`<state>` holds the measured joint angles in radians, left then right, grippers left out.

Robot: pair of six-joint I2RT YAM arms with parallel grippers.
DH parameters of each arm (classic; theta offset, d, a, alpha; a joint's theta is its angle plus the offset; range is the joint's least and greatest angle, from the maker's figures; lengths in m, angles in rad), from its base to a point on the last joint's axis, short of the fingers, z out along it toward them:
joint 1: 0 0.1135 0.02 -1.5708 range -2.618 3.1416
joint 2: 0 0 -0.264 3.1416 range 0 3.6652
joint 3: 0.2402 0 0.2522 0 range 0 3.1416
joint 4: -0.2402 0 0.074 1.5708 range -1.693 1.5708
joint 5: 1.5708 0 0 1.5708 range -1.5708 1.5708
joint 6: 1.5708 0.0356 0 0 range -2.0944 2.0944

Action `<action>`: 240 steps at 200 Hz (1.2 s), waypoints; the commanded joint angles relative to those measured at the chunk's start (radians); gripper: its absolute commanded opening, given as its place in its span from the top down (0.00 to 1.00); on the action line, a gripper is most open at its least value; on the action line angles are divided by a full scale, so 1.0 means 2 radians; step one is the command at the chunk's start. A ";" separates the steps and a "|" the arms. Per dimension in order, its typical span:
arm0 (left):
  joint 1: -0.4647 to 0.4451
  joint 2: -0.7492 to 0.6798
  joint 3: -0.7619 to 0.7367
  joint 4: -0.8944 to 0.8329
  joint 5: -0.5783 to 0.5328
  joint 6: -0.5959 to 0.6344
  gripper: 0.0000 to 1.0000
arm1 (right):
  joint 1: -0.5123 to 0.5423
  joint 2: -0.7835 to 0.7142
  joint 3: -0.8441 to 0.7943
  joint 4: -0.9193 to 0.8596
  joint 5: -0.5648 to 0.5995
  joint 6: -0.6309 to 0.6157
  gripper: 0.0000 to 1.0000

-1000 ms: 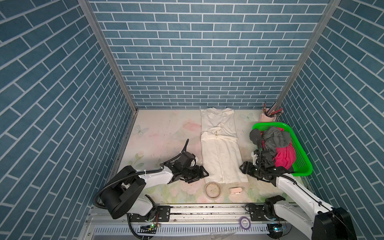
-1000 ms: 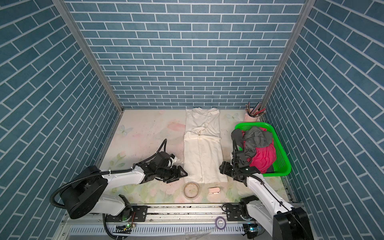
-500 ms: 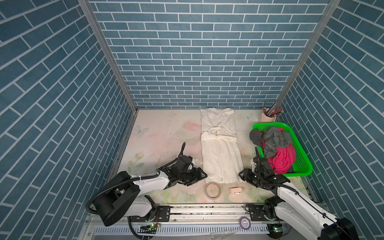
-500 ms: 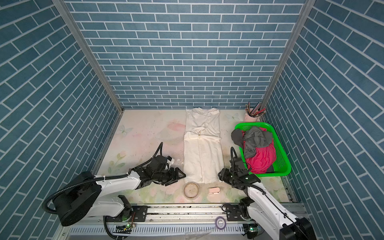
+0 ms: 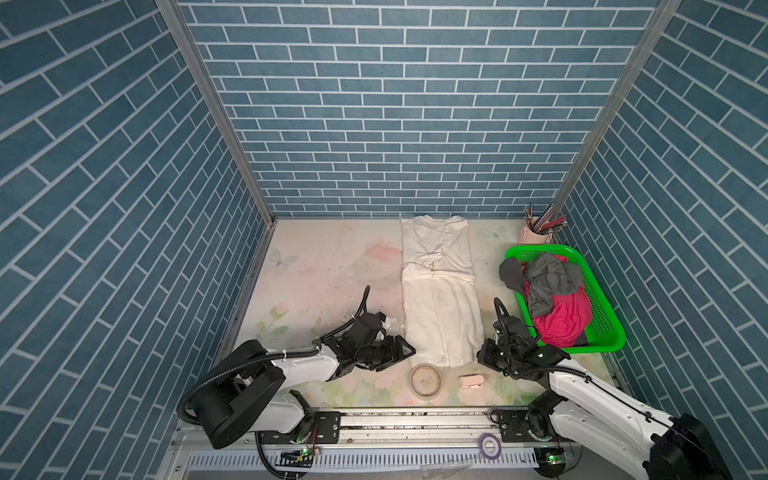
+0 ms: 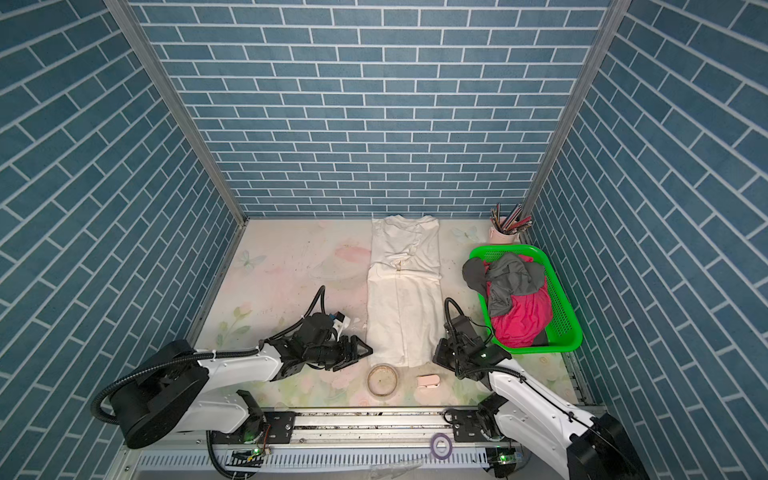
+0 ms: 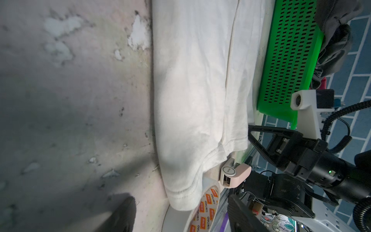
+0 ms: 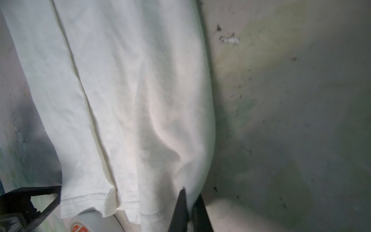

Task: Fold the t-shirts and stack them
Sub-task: 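Grasp the white strip's near end with both grippers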

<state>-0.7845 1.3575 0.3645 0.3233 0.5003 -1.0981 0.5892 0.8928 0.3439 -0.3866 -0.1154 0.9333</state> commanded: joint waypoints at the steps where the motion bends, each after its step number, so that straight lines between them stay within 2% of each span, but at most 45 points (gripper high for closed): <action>1: -0.006 0.011 -0.010 -0.023 -0.016 -0.007 0.27 | 0.003 0.004 0.024 -0.020 0.029 -0.007 1.00; 35: -0.022 0.051 0.019 -0.045 -0.025 0.003 0.30 | 0.002 -0.009 0.036 -0.031 0.042 -0.016 1.00; 63: -0.034 0.085 0.033 -0.055 -0.034 0.005 0.37 | 0.002 -0.021 0.036 -0.026 0.048 -0.017 1.00; 84: -0.036 0.088 0.038 -0.076 -0.052 0.010 0.43 | 0.002 -0.027 0.038 -0.023 0.052 -0.023 1.00; 107: -0.036 0.078 0.038 -0.102 -0.075 0.017 0.44 | 0.001 -0.029 0.042 -0.021 0.059 -0.030 1.00; 128: -0.043 0.069 0.041 -0.125 -0.104 0.025 0.52 | 0.000 -0.024 0.046 -0.019 0.061 -0.038 1.00; 148: -0.052 0.079 0.057 -0.148 -0.122 0.036 0.52 | 0.000 -0.021 0.051 -0.016 0.061 -0.039 1.00; 200: -0.078 0.108 0.087 -0.184 -0.168 0.067 0.74 | 0.000 -0.034 0.049 -0.018 0.066 -0.039 1.00; 211: -0.084 0.113 0.095 -0.199 -0.182 0.076 0.83 | -0.001 -0.039 0.048 -0.018 0.067 -0.038 1.00; 226: -0.089 0.114 0.101 -0.211 -0.191 0.085 1.00 | 0.000 -0.043 0.047 -0.019 0.068 -0.038 1.00; 240: -0.091 0.109 0.103 -0.216 -0.193 0.090 1.00 | 0.000 -0.045 0.045 -0.019 0.069 -0.039 1.00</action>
<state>-0.9520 1.5379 0.5953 0.0860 0.2005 -0.9607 0.5892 0.8196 0.4294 -0.4118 -0.0093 0.8635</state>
